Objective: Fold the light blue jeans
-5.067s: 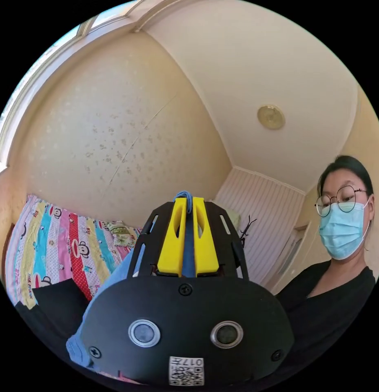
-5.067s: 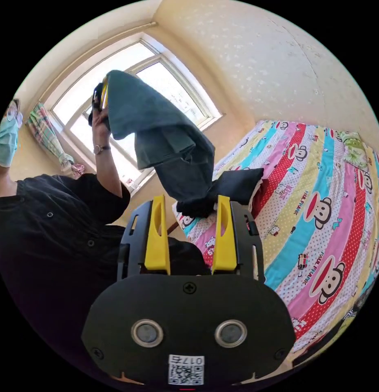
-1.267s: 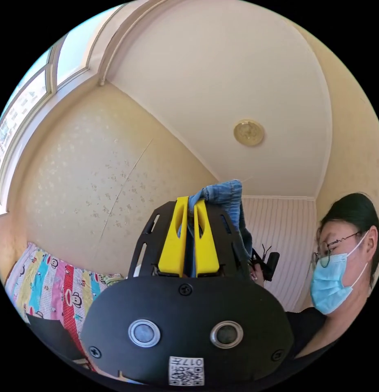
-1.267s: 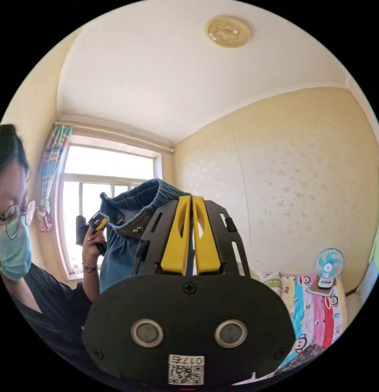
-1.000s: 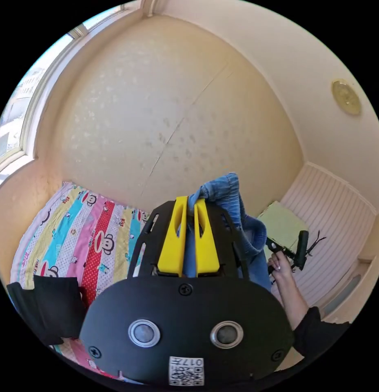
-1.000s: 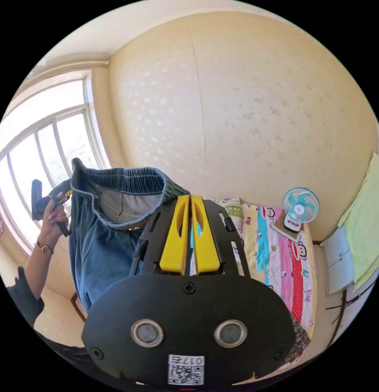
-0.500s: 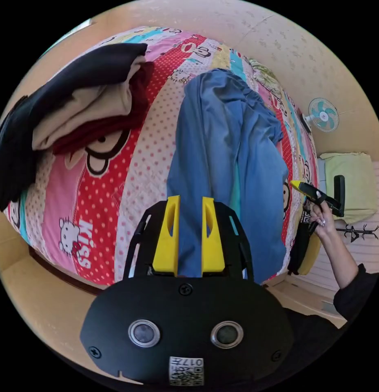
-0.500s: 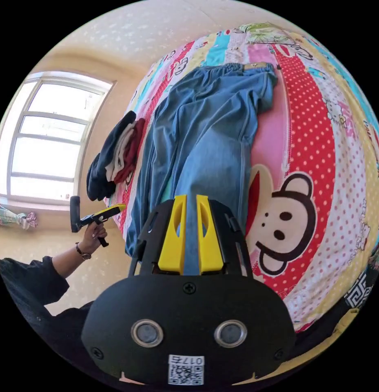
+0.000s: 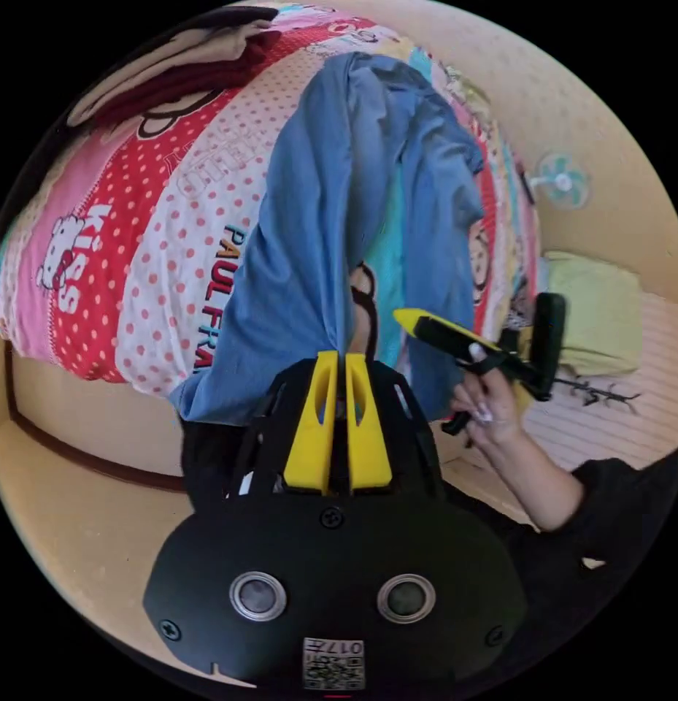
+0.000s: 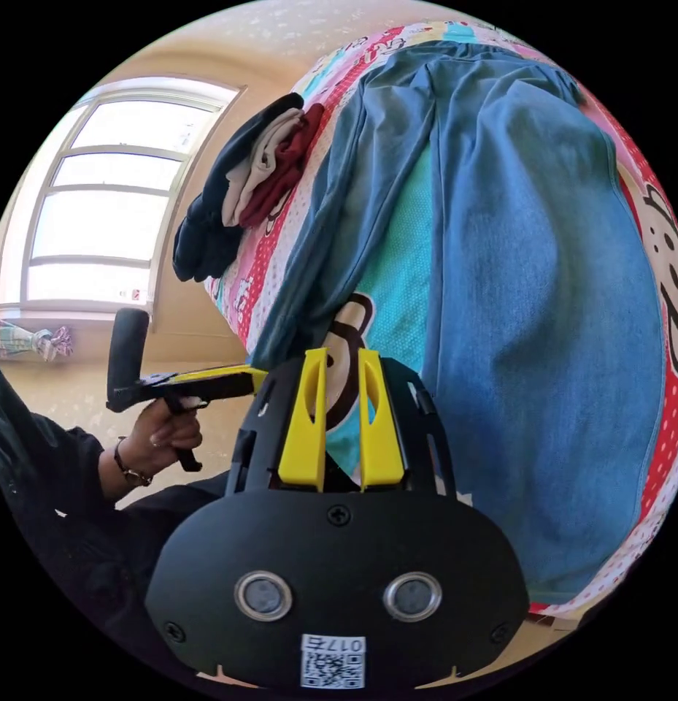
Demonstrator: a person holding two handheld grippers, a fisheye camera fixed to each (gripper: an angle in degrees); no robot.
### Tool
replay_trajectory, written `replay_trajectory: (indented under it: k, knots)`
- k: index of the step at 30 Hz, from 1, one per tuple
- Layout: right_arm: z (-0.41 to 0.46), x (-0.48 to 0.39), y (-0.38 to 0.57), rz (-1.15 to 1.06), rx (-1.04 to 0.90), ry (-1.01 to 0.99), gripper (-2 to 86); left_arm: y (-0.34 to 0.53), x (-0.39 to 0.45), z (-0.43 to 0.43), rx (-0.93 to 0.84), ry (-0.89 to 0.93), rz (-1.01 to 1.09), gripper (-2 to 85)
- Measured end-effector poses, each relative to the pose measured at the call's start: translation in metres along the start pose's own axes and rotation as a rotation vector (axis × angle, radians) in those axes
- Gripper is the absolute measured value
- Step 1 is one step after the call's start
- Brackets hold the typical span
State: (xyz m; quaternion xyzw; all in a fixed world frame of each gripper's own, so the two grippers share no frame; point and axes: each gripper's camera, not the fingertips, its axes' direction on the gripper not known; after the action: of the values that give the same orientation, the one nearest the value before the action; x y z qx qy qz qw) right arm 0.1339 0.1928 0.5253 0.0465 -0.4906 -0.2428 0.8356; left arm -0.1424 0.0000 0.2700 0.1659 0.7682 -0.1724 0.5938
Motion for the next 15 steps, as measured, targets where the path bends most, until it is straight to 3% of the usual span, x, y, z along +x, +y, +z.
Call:
replay_trajectory:
  k: [2, 4, 9, 15]
  knots:
    - [-0.002, 0.003, -0.006, 0.005, 0.016, -0.060, 9.4, 0.021, -0.068, -0.091, 0.127, 0.324, -0.155, 0.5]
    - [0.002, 0.008, -0.013, 0.025, 0.036, -0.124, 11.4, 0.035, -0.125, -0.144, 0.169, 0.372, -0.264, 0.2]
    - [0.026, 0.009, -0.024, 0.090, 0.013, -0.150, 14.5, 0.045, -0.252, -0.230, 0.191, 0.319, -0.318, 0.0]
    - [0.023, -0.010, -0.028, 0.103, 0.116, -0.122, 15.9, 0.021, -0.299, -0.238, -0.033, 0.294, -0.218, 0.7]
